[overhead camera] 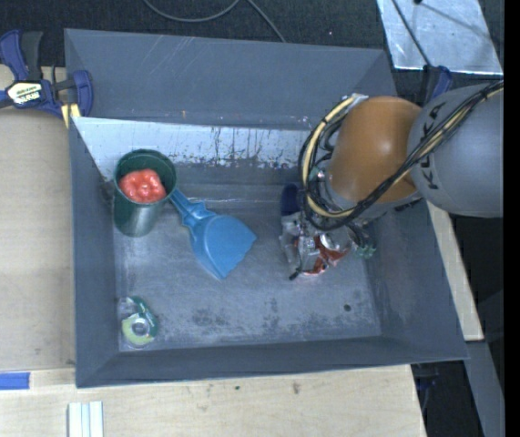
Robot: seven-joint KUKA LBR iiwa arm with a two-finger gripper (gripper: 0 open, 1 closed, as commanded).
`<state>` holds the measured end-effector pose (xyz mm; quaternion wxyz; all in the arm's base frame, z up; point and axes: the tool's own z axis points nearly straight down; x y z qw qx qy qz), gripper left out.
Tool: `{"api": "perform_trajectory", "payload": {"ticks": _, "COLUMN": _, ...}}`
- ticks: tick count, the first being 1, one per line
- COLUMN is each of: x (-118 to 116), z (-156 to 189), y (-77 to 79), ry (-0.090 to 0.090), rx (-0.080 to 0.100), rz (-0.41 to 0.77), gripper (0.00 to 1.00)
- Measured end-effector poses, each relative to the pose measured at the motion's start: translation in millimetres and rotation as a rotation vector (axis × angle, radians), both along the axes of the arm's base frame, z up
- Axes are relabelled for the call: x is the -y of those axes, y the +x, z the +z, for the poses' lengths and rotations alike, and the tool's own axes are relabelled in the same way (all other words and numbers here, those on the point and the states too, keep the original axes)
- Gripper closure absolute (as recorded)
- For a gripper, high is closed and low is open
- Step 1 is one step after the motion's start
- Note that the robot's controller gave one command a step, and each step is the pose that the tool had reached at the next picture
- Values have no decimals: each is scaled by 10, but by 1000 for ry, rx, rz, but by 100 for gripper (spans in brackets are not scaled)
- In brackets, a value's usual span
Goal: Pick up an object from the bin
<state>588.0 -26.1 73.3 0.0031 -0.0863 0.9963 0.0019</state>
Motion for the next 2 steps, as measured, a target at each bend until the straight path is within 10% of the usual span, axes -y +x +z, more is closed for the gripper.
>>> {"api": "perform_trajectory", "payload": {"ticks": 2, "x": 165, "z": 344, "y": -21, "ry": 0, "rx": -5, "rz": 30, "gripper": 100}}
